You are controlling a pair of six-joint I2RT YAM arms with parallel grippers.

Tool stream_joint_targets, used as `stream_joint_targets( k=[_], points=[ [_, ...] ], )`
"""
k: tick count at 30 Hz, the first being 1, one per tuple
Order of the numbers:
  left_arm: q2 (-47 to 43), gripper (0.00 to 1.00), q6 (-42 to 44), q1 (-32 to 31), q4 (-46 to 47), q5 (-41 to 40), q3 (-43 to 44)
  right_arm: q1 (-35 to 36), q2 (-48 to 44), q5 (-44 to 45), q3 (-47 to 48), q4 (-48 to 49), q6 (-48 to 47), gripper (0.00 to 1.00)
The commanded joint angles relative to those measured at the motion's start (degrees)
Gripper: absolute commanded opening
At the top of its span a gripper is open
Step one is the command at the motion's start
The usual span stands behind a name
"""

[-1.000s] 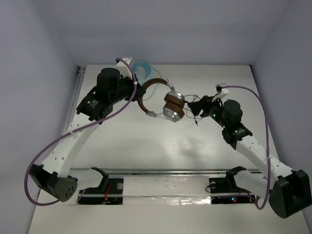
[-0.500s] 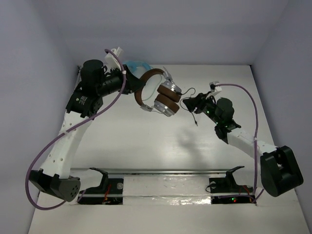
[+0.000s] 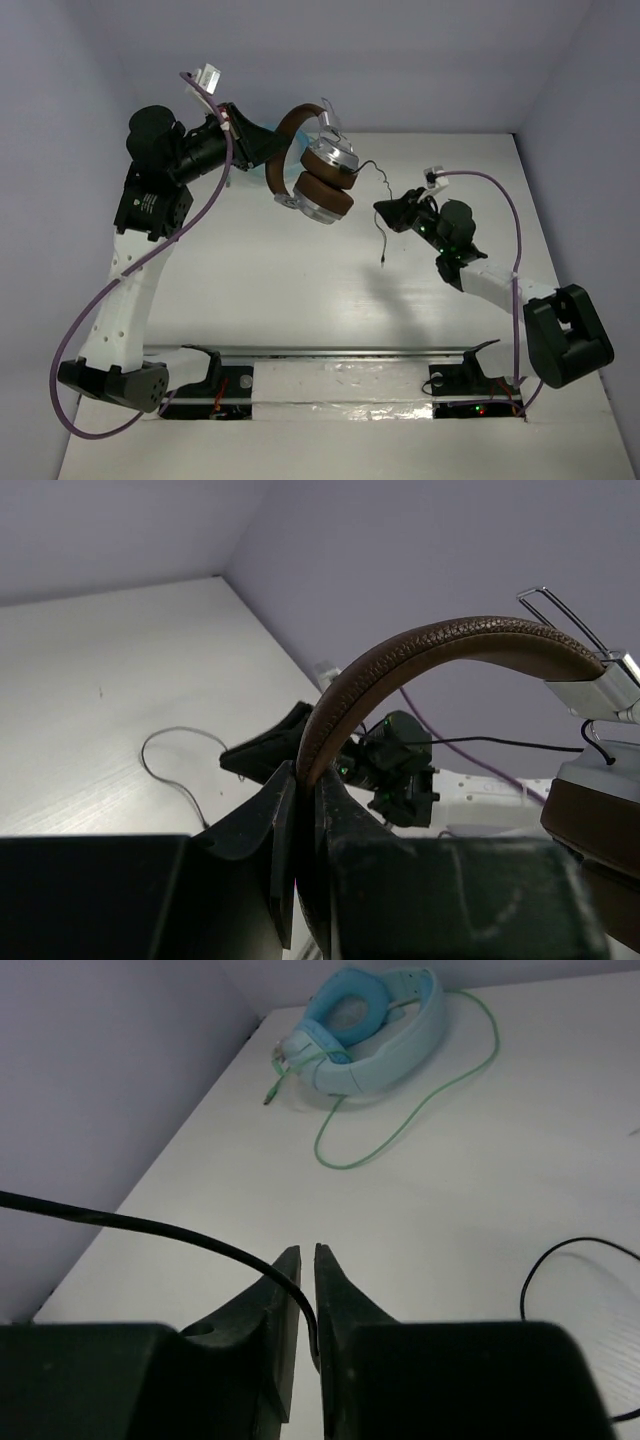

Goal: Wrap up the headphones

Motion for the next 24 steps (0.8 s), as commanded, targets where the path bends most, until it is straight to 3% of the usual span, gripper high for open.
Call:
stream_joint_targets(
  k=[1,3,8,11,19,24],
  points=[
    [-0.4,0.0,-3.6,0.6,7.2,0.5,2.8,0.4,-1.8,-1.7,0.5,4.4,1.2,0.15],
    [-0.7,0.0,-1.3,0.6,4.0,-4.0,1.6,0.4,-5.6,0.0,1.8,-4.1,0.8,0.0],
    [-3.8,0.0,2.8,0.6,4.5,-9.0,-6.7,0.9,-17.2,15.8,8.8,-25.1,-1.7,0.0],
    [-5.9,0.0,3.0,0.6,5.0,-8.3,-11.8,0.9,-20.8,19.0,13.2,-30.4,-2.6,0.0],
    [-10.6,0.0,2.5,0.6,5.1,-4.7,-20.3,0.9,-17.1,24.1,20.4,-34.5,-4.8,0.0],
    [-11.0,0.0,7.9,0.6,-0.6,-9.3,-24.0,0.9,-20.0,25.2,22.4,-33.7,-6.0,0.0]
  ],
)
